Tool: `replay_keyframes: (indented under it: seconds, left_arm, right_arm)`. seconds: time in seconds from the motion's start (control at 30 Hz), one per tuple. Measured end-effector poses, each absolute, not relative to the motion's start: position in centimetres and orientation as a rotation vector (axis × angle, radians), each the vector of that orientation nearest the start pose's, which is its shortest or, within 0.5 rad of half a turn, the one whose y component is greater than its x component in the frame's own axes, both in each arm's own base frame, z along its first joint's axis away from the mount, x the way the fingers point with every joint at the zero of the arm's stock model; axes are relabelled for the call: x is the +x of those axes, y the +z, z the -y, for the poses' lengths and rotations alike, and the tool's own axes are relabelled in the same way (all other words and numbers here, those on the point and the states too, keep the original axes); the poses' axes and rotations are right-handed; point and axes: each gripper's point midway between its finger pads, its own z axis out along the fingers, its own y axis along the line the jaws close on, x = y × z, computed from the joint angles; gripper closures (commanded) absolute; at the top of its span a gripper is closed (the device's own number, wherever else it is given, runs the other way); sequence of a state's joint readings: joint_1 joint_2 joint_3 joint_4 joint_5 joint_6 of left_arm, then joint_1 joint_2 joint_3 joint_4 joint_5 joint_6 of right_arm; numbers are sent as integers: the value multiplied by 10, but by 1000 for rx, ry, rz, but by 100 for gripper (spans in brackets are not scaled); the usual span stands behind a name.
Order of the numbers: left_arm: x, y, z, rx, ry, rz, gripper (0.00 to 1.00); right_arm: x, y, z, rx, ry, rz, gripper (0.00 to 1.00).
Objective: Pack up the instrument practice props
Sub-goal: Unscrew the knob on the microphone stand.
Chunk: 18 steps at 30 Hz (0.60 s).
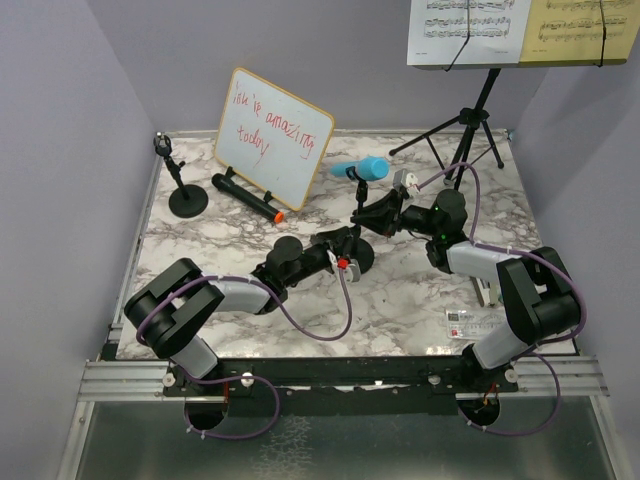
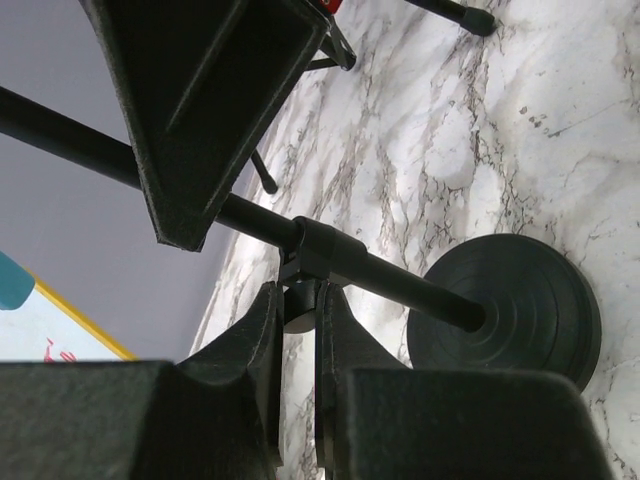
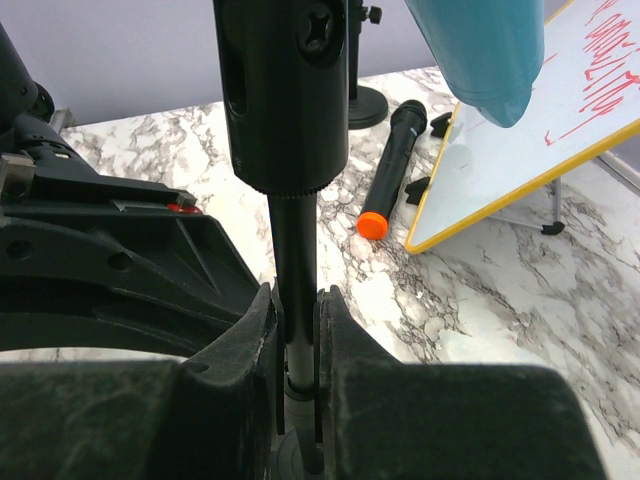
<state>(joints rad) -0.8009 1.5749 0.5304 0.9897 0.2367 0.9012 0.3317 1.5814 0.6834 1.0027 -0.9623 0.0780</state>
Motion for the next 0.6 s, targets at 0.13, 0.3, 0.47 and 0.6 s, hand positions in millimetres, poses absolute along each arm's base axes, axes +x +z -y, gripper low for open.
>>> replay_keyframes:
  seconds: [0.13, 0.3, 0.47, 0.6]
  left_arm:
    - [303, 157, 328, 1297, -162, -967, 98]
    - [302, 157, 329, 1205, -281, -1073, 100]
    - [302, 158, 331, 1071, -465, -1214, 100]
    - [303, 160, 332, 914, -672, -1361, 100]
  right_arm:
    - [329, 200, -267, -972, 1021, -1274, 99]
    - [329, 200, -267, -972, 1022, -1276, 100]
    - [329, 200, -268, -973, 1021, -1277, 99]
    - [330, 200, -267, -973, 1020, -1277, 100]
